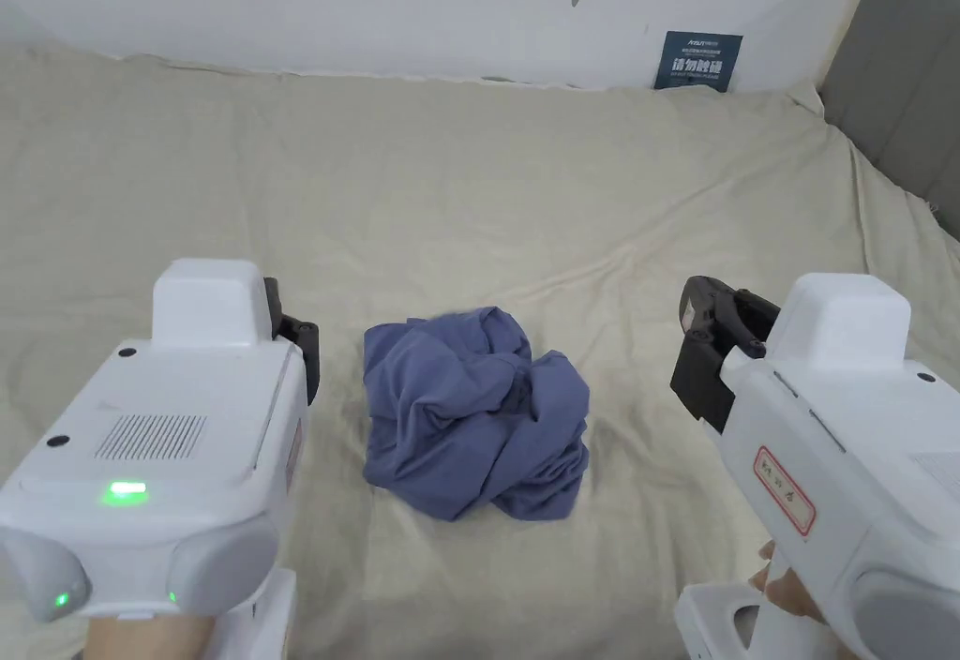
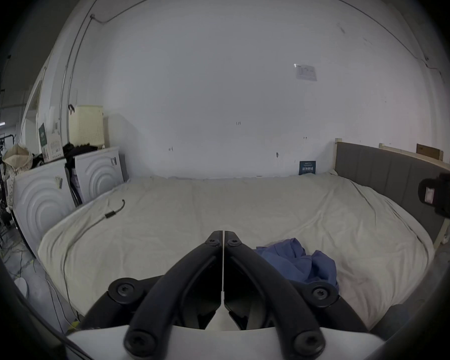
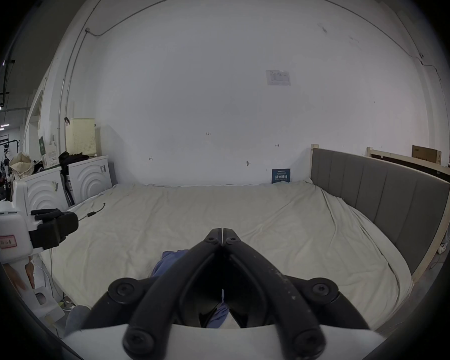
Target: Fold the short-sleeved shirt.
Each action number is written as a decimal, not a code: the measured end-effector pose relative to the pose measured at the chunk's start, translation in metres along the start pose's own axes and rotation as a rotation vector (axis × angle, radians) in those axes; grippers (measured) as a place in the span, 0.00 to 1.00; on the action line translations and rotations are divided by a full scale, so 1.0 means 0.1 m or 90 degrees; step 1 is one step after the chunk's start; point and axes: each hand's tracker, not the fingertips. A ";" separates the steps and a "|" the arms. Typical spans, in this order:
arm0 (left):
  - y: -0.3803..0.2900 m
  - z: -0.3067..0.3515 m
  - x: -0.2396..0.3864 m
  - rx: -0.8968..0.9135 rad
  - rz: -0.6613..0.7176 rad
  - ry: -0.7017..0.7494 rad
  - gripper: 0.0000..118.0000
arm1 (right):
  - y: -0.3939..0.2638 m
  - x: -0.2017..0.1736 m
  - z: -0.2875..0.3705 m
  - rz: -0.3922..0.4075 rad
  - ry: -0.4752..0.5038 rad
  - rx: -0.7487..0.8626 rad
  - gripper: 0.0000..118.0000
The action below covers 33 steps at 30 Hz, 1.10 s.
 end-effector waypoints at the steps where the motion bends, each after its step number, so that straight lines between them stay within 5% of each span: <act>1: 0.02 -0.06 -0.01 -0.024 0.008 -0.012 0.04 | -0.01 0.00 0.00 0.001 0.001 -0.001 0.01; 5: 0.07 -0.52 0.04 -0.163 0.018 -0.080 0.61 | -0.06 0.00 -0.01 0.007 0.010 -0.011 0.01; 9: 0.10 -1.21 0.14 -0.233 0.074 -0.089 1.00 | -0.10 0.05 -0.05 0.007 0.011 -0.023 0.01; 18: -0.07 -2.84 0.40 -0.410 0.053 -0.005 1.00 | -0.25 0.28 -0.27 0.015 -0.020 -0.084 0.01; 22: -0.40 -3.25 0.47 -0.514 -0.027 0.015 0.79 | -0.31 0.42 -0.39 -0.014 -0.040 -0.111 0.01; 26: -0.57 -3.30 0.51 -0.531 0.040 -0.014 0.74 | -0.39 0.53 -0.49 -0.007 -0.069 -0.133 0.01; 27: -0.59 -3.29 0.54 -0.533 0.044 -0.034 0.67 | -0.42 0.55 -0.51 -0.009 -0.074 -0.138 0.01; 28: -0.61 -3.27 0.58 -0.532 0.051 -0.046 0.50 | -0.44 0.59 -0.54 -0.016 -0.075 -0.146 0.01; 29: -0.63 -3.26 0.60 -0.530 0.057 -0.055 0.18 | -0.46 0.61 -0.56 -0.024 -0.077 -0.154 0.01; 30: -0.64 -3.25 0.63 -0.537 0.059 -0.064 0.01 | -0.48 0.63 -0.57 -0.033 -0.082 -0.159 0.01; 33: -0.63 -3.20 0.66 -0.568 0.095 -0.116 0.01 | -0.48 0.67 -0.53 -0.061 -0.071 -0.156 0.01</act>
